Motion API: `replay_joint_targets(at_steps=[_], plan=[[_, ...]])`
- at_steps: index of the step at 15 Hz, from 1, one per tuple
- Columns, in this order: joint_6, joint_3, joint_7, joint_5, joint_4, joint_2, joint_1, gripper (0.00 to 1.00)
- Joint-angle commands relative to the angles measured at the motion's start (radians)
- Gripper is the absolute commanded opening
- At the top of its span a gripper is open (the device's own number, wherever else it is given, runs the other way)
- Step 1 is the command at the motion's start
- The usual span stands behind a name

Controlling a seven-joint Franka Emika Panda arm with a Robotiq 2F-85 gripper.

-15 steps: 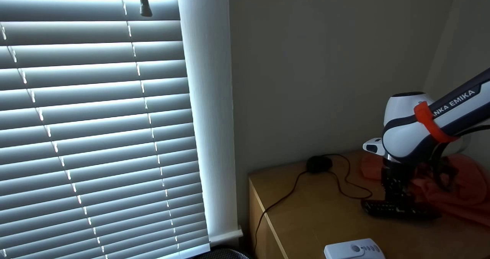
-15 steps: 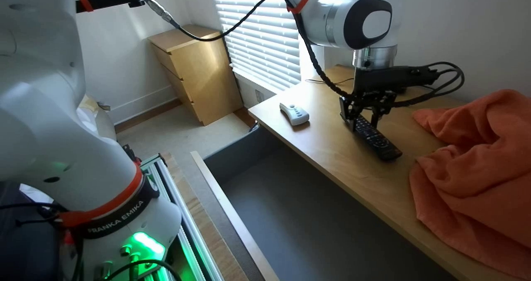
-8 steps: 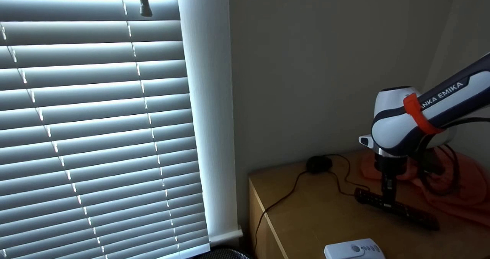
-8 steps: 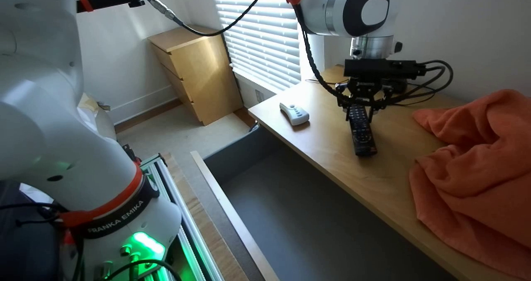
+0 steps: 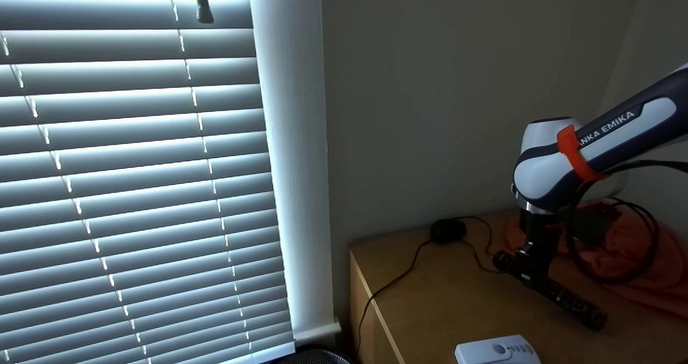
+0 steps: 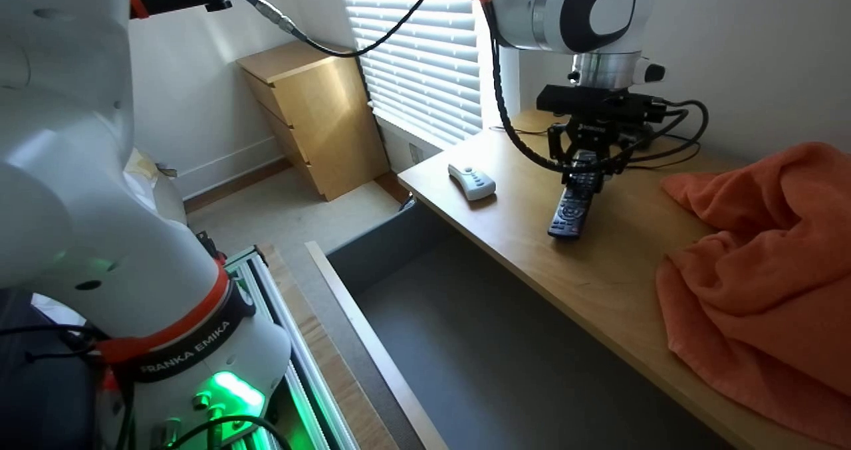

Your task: Turn the black remote control to the right.

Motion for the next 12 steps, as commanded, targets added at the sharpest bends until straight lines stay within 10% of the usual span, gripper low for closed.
replay_joint_targets(at_steps=[1,12], plan=[[-0.071,-0.020,0.144,0.044,0.058,0.035,0.001,0.33],[-0.279,-0.058,0.433,0.161,0.158,0.102,-0.006,0.33]])
